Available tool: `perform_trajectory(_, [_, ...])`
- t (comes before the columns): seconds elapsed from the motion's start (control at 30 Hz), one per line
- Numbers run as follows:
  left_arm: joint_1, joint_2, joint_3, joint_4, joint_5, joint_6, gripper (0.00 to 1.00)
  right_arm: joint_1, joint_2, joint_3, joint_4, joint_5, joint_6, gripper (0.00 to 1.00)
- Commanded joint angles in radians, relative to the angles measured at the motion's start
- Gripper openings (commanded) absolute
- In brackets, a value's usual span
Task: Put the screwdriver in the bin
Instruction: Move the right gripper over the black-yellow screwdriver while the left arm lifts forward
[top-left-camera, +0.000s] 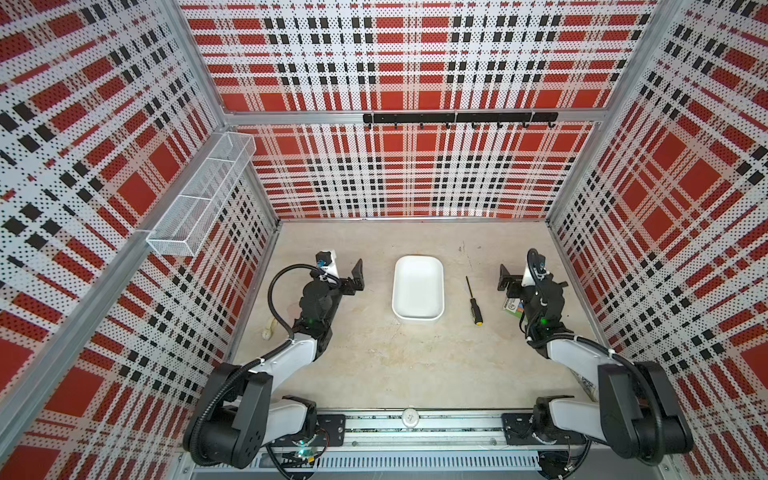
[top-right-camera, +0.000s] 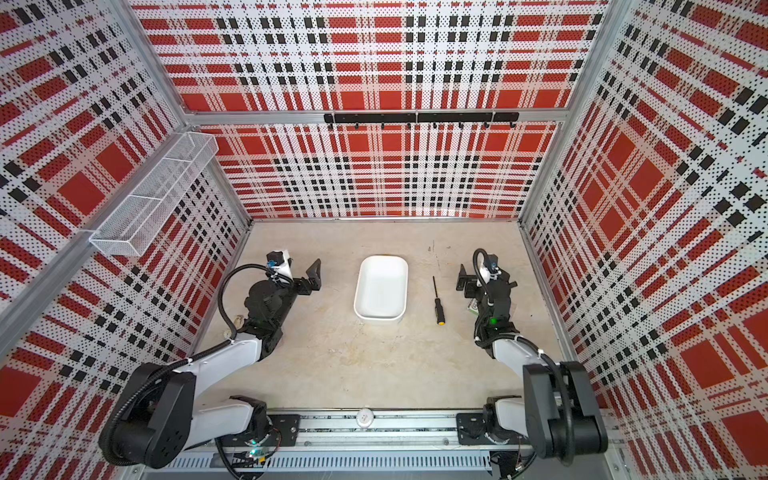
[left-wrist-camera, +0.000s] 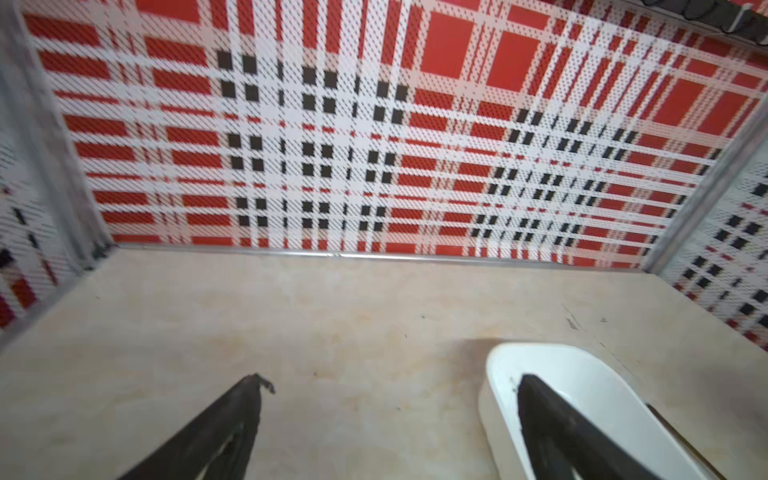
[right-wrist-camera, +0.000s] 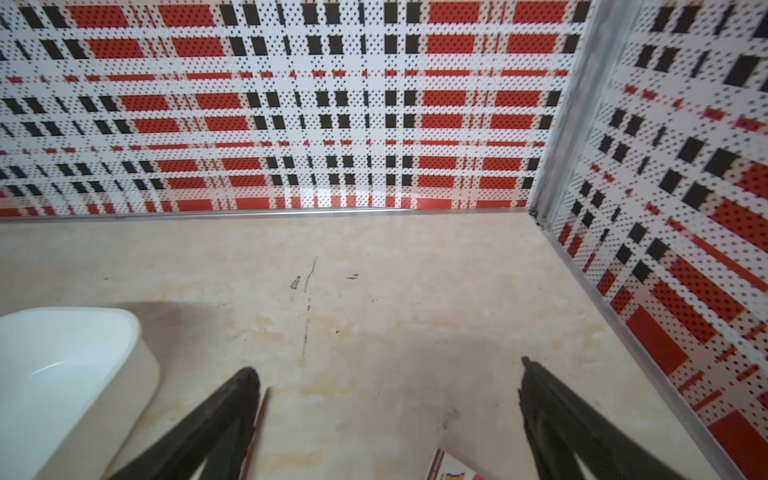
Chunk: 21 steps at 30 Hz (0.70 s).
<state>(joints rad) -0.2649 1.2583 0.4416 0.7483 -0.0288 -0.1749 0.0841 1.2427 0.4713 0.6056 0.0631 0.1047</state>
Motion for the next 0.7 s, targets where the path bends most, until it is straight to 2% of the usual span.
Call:
perform_trajectory(0.0, [-0.025, -0.001, -0.008, -0.059, 0.089, -0.105, 0.98, 0.015, -0.017, 0.101, -0.434, -0.135, 0.107, 1.0])
perform_trajectory(0.07, [-0.025, 0.012, 0.005, -0.086, 0.104, -0.121, 0.98, 0.03, 0.006, 0.128, -0.516, -0.225, 0.146, 1.0])
perform_trajectory(0.13, [-0.025, 0.032, 0.025, -0.112, 0.142, -0.133, 0.98, 0.071, 0.035, 0.145, -0.575, -0.252, 0.174, 1.0])
perform_trajectory(0.33, [-0.027, 0.093, 0.059, -0.165, 0.2, -0.177, 0.98, 0.164, 0.106, 0.121, -0.586, -0.23, 0.257, 0.97])
perform_trajectory(0.67, [-0.027, 0.164, 0.078, -0.167, 0.308, -0.221, 0.98, 0.185, 0.196, 0.13, -0.602, -0.21, 0.288, 0.91])
